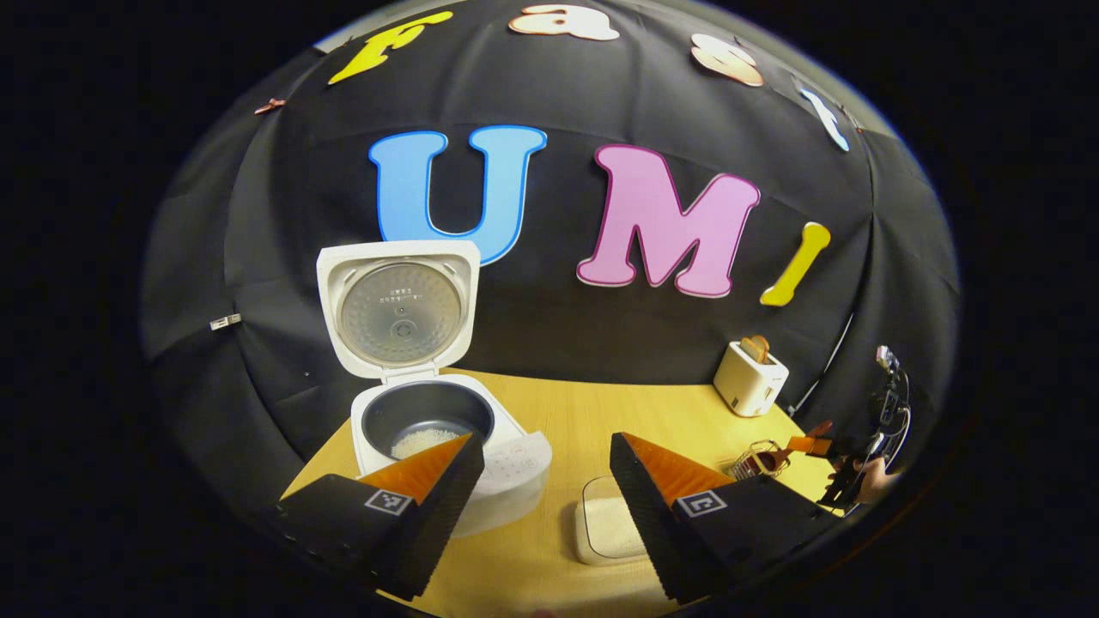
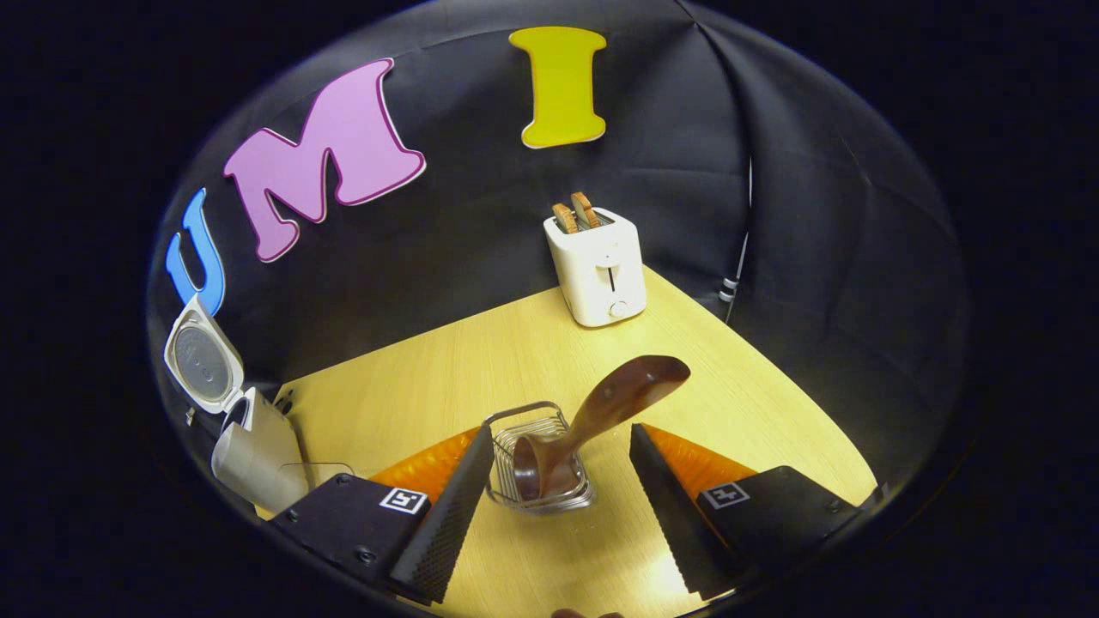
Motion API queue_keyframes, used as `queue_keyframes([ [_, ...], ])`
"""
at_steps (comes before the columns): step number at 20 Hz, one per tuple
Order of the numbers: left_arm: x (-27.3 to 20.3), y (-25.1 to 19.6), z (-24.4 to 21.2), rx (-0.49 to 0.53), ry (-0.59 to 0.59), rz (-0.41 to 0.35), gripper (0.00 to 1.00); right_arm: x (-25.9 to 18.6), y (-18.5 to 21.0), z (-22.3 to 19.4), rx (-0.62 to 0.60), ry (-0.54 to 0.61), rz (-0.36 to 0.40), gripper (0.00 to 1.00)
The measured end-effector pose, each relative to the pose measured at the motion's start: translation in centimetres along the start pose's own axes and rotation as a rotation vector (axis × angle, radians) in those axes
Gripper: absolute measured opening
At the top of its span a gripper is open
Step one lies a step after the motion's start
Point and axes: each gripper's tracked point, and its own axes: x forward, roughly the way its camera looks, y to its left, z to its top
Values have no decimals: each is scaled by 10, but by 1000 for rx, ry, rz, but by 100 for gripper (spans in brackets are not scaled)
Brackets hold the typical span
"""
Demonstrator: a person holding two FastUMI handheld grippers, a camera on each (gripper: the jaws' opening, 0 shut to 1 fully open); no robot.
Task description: Close the left gripper, press the button to open the rice cooker; take a wooden spoon from the chopstick holder with the right hand, scoop a spoonful of rice and pour it into the rice cooker, then put the wooden spoon back into the chopstick holder.
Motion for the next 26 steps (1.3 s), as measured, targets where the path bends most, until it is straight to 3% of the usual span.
queue_keyframes([
  [9, 24, -43, -19, 62, 95, -17, 96, 56, 5, 10, 63, -22, 62, 99],
  [10, 24, -48, -21, 70, 101, -20, 96, 58, 6, 12, 74, -19, 78, 82],
  [11, 23, -51, -23, 75, 105, -23, 96, 62, 10, 13, 84, -11, 95, 79],
  [14, 16, -62, -29, 80, 113, -48, 95, 67, 5, 19, 84, -22, 81, 41],
  [15, 14, -64, -29, 81, 110, -49, 99, 67, 6, 22, 88, -26, 75, 24],
  [16, 12, -65, -29, 80, 106, -50, 96, 67, 8, 24, 91, -20, 85, 17],
  [19, 7, -64, -28, 75, 96, -54, 96, 55, 20, 24, 53, -8, 101, 16],
  [22, 6, -56, -28, 53, 89, -60, 99, 41, 29, 54, 6, -75, 93, 14],
  [26, 3, -39, -24, 35, 69, -69, 96, 14, 45, 93, -18, -138, 71, 14],
])
